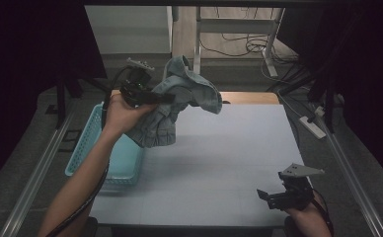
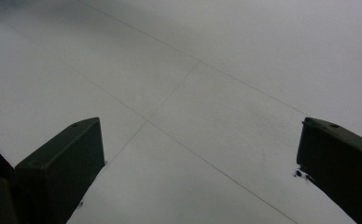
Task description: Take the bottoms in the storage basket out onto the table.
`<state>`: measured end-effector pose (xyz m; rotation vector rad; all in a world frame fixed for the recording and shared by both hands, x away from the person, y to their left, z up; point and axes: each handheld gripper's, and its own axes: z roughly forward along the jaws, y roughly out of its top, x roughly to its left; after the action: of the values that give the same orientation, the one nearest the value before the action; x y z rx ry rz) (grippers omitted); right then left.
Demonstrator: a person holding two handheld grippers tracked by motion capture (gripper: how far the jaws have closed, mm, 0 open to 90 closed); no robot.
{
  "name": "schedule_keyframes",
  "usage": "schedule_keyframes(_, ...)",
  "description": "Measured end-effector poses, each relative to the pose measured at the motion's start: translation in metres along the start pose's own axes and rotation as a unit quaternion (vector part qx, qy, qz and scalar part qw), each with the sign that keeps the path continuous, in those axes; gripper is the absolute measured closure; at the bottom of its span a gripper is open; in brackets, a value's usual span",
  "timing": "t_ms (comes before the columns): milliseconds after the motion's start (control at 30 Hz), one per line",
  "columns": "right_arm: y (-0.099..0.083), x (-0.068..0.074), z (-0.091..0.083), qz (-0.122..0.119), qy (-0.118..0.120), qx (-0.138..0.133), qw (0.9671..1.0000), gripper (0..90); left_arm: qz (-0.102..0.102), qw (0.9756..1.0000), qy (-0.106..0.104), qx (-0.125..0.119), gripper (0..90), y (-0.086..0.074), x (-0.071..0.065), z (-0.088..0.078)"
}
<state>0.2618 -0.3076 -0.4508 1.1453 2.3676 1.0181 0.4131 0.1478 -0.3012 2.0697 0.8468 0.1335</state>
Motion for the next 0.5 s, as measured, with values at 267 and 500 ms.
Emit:
schedule_keyframes(267,0.0,0.0,0.0,0.0,0.001,0.001,1.0,1.0,0.014,0.9998,-0.011,0.008,68.4,0.004,-0.007,0.017)
schedule_keyframes(500,0.0,0.0,0.001,-0.001,0.001,0.004,1.0,1.0,0.012,0.9996,-0.022,0.012,68.5,0.006,-0.011,0.031)
